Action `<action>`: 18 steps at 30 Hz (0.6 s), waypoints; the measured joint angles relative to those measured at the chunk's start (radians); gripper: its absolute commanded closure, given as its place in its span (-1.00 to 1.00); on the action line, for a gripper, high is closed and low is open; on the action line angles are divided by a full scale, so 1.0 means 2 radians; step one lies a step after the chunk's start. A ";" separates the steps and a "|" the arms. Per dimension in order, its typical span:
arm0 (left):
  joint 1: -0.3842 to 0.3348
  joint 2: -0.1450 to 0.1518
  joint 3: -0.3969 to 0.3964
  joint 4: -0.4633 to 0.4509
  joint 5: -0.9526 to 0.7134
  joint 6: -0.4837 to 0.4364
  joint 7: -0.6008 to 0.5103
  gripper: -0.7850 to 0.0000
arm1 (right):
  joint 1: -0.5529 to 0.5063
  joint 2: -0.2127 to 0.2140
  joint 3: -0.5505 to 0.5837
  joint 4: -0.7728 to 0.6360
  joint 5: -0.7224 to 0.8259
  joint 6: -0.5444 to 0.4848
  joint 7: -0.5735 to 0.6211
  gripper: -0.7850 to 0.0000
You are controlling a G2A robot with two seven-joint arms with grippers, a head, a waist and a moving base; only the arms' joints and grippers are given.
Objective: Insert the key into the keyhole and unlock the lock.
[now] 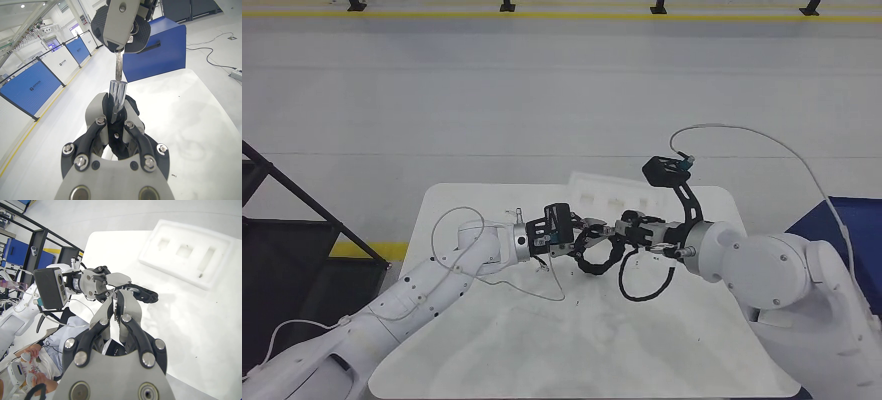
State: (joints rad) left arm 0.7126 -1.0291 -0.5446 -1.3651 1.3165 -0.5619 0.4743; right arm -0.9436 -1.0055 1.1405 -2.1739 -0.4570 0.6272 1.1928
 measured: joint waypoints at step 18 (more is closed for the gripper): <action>0.015 -0.012 -0.028 0.005 0.015 -0.023 -0.006 1.00 | 0.006 0.003 -0.007 0.006 0.006 0.005 -0.005 1.00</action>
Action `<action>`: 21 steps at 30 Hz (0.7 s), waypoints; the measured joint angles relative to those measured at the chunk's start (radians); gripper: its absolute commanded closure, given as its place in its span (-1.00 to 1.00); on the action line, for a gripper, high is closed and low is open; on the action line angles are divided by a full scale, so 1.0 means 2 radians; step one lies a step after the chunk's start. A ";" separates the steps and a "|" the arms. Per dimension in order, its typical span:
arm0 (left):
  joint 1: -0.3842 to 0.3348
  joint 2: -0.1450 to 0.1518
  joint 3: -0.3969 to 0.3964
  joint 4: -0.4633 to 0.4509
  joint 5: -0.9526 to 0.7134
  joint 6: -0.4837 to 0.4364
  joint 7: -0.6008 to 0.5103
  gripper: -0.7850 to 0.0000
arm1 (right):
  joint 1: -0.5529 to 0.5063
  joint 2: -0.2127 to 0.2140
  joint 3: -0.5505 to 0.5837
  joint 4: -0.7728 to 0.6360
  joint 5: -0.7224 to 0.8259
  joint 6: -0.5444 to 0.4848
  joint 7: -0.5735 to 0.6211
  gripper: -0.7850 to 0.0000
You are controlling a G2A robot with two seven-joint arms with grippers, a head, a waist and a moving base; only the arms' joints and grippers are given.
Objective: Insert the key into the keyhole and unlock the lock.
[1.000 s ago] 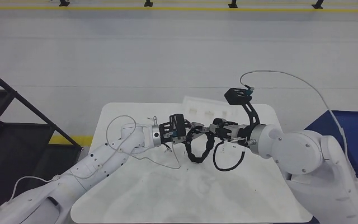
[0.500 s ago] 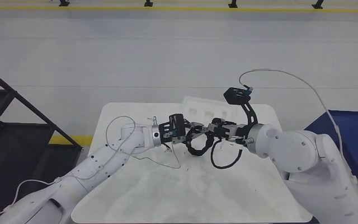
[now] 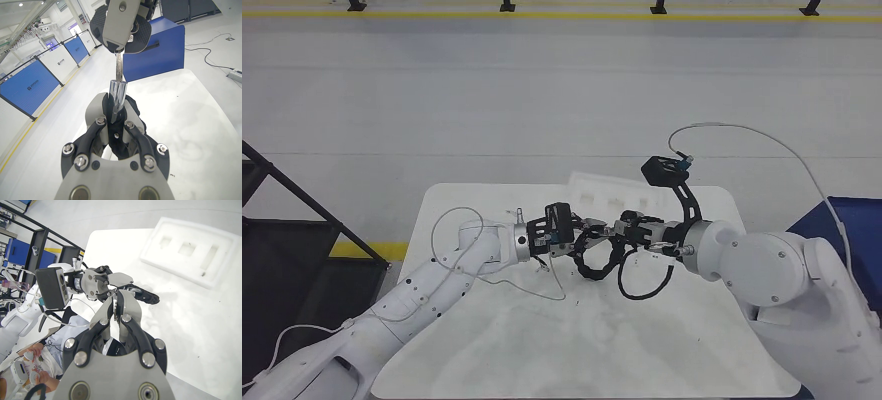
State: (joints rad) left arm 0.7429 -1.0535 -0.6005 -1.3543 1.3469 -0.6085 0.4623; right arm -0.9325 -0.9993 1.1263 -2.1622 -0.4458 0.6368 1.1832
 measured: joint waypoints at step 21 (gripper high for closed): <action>0.012 -0.014 -0.027 0.009 -0.005 -0.030 -0.008 1.00 | 0.016 0.001 -0.033 0.001 -0.061 -0.001 0.002 1.00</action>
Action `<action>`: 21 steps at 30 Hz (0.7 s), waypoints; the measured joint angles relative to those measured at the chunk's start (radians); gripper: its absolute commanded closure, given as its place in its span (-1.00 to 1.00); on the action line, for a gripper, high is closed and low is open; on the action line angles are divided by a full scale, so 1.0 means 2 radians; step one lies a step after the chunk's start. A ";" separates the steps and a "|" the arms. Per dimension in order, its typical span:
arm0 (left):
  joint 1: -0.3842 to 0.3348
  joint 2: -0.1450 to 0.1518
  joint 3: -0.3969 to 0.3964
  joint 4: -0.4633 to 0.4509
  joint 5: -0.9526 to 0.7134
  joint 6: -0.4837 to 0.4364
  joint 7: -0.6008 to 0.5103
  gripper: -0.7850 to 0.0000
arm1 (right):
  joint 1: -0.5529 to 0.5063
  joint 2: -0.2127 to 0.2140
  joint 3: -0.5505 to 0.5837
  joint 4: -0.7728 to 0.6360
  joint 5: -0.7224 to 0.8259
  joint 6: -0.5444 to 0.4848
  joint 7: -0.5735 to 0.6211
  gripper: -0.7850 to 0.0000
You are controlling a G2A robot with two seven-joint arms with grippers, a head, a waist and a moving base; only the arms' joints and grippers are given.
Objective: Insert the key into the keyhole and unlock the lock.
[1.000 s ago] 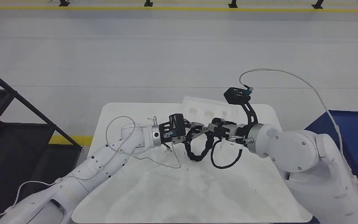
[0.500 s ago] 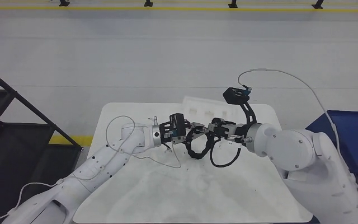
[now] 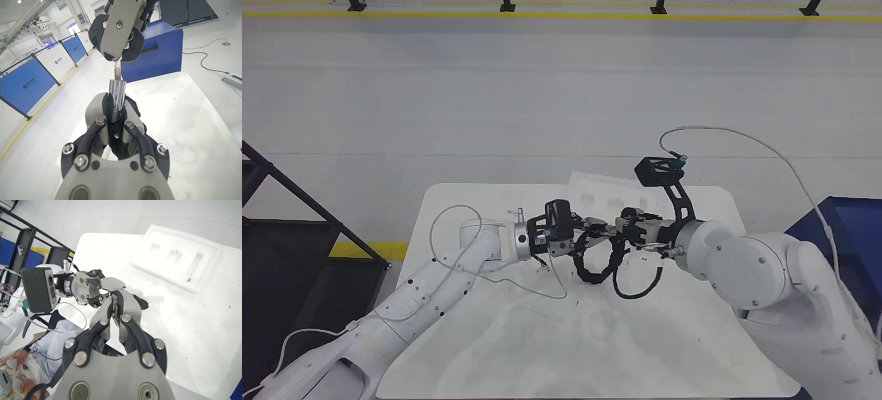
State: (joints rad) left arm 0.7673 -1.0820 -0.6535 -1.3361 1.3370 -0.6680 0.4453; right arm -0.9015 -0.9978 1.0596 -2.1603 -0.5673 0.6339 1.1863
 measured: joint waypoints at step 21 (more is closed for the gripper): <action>0.011 -0.008 -0.026 0.002 0.013 -0.024 -0.007 1.00 | 0.015 -0.004 -0.018 0.013 0.005 0.003 -0.004 -1.00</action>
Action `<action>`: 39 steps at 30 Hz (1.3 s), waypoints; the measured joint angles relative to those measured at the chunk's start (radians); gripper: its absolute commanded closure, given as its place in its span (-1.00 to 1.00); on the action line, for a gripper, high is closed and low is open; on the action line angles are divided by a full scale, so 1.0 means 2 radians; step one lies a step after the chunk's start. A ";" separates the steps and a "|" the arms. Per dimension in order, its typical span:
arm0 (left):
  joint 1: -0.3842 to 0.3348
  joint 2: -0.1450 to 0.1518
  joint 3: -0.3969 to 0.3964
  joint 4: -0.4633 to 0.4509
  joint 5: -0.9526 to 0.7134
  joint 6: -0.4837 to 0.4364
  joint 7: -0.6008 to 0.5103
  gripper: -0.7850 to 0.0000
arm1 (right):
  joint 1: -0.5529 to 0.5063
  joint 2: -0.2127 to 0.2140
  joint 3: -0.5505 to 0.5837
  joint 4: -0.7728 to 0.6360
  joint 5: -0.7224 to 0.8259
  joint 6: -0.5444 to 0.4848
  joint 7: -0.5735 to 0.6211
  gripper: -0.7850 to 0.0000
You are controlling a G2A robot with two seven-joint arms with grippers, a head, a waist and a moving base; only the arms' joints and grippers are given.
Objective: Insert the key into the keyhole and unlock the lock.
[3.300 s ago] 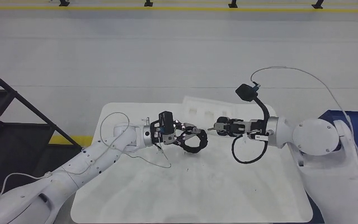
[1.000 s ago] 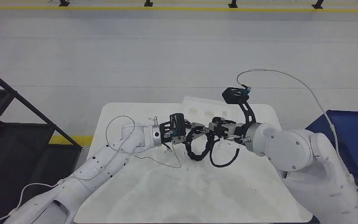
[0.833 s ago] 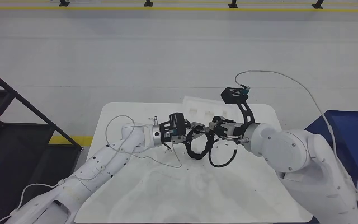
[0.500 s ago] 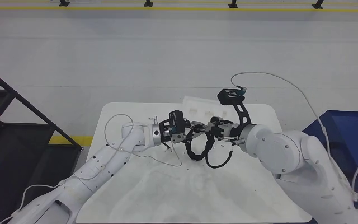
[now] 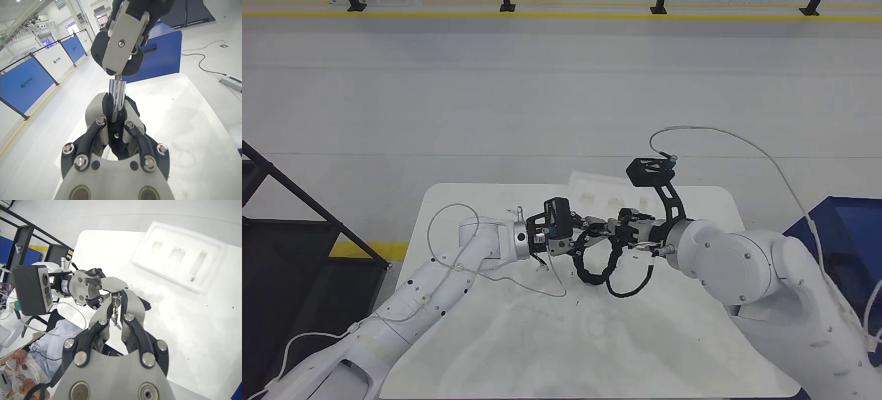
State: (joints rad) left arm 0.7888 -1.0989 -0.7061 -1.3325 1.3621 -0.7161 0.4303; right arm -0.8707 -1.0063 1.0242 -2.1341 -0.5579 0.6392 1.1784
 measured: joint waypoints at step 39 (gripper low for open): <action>-0.042 0.012 -0.054 -0.060 -0.150 -0.148 -0.320 1.00 | -0.016 0.024 0.046 0.042 0.032 -0.363 0.099 -1.00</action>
State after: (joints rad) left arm 0.7049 -1.0754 -0.8147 -1.4524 1.0628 -1.0117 -0.2099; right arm -0.9033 -0.9579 1.1153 -2.0492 -0.4932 -0.0863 1.3766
